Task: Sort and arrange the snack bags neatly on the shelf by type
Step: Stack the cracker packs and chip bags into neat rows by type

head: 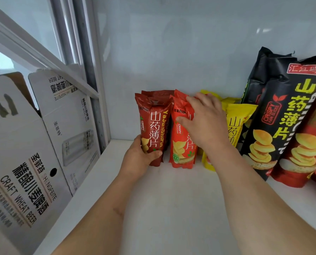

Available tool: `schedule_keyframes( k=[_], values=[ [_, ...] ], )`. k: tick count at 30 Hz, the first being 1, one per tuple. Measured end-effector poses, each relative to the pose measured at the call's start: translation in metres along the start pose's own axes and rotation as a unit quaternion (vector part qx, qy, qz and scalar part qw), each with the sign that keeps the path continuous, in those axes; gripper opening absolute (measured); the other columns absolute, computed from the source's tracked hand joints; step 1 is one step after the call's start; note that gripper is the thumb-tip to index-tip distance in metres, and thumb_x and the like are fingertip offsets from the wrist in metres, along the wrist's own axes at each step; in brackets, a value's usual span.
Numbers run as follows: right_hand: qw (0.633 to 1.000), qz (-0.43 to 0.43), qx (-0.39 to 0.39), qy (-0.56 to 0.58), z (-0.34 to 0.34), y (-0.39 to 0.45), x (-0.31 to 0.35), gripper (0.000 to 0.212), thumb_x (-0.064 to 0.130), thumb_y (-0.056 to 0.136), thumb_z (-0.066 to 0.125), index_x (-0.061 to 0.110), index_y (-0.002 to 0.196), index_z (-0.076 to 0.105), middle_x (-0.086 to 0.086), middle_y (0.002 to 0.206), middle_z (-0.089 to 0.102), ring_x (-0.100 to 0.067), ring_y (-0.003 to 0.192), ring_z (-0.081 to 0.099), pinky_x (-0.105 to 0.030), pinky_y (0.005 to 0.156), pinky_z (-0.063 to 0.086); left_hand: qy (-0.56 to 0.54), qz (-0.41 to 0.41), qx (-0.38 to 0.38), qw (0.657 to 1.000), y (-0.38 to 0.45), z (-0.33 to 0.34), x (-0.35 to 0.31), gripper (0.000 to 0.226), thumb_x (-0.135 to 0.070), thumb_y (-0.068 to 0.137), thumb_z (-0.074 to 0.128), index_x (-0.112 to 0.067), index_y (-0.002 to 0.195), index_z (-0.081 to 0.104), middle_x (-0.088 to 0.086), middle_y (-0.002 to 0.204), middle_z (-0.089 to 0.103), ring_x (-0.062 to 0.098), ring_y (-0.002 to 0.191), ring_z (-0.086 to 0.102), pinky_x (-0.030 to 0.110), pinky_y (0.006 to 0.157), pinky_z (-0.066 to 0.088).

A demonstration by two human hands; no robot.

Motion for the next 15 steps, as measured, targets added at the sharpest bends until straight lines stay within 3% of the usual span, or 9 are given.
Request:
schedule_keyframes(
  k=[5,10,12,15],
  values=[
    [1.000,0.002,-0.021,0.011,-0.003,-0.002,-0.001,0.064,0.053,0.087,0.064,0.026,0.143,0.048,0.002,0.153,0.040,-0.026,0.146,0.024,-0.044,0.115,0.027,0.007,-0.008,-0.002,1.000,0.002,0.002,0.001,0.085,-0.043,0.083,0.077,-0.026,0.152,0.030,-0.004,0.147,0.050,0.021,0.132,0.052,0.038,0.104,0.046],
    [0.979,0.076,-0.151,0.116,-0.028,-0.030,-0.027,0.066,0.051,0.087,0.065,0.016,0.141,0.049,-0.009,0.150,0.042,-0.029,0.139,0.033,-0.041,0.114,0.026,-0.026,-0.005,-0.015,1.000,0.000,-0.001,-0.008,0.100,-0.047,0.078,0.081,-0.025,0.155,0.022,-0.002,0.153,0.042,0.023,0.138,0.046,0.045,0.109,0.046],
    [0.965,0.116,-0.194,0.133,-0.030,-0.051,-0.046,0.069,0.049,0.086,0.066,0.011,0.141,0.047,-0.012,0.148,0.042,-0.030,0.138,0.034,-0.040,0.114,0.025,-0.009,0.029,-0.075,0.997,-0.005,-0.014,-0.025,0.102,-0.050,0.079,0.079,-0.023,0.157,0.019,0.000,0.159,0.033,0.023,0.143,0.040,0.045,0.110,0.043],
    [0.950,0.183,-0.212,0.141,-0.022,-0.083,-0.074,0.077,0.045,0.084,0.070,0.009,0.145,0.039,-0.015,0.151,0.036,-0.031,0.139,0.030,-0.044,0.114,0.026,0.089,0.163,-0.206,0.961,-0.024,-0.032,-0.075,0.085,-0.052,0.087,0.069,-0.018,0.154,0.030,0.003,0.159,0.029,0.021,0.146,0.030,0.046,0.117,0.035]
  ],
)
Point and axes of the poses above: each hand's wrist, its own y-axis towards the middle knuckle, its own z-axis out of the palm, x = y × z, the point moved 10 cm from there along y, towards the middle knuckle
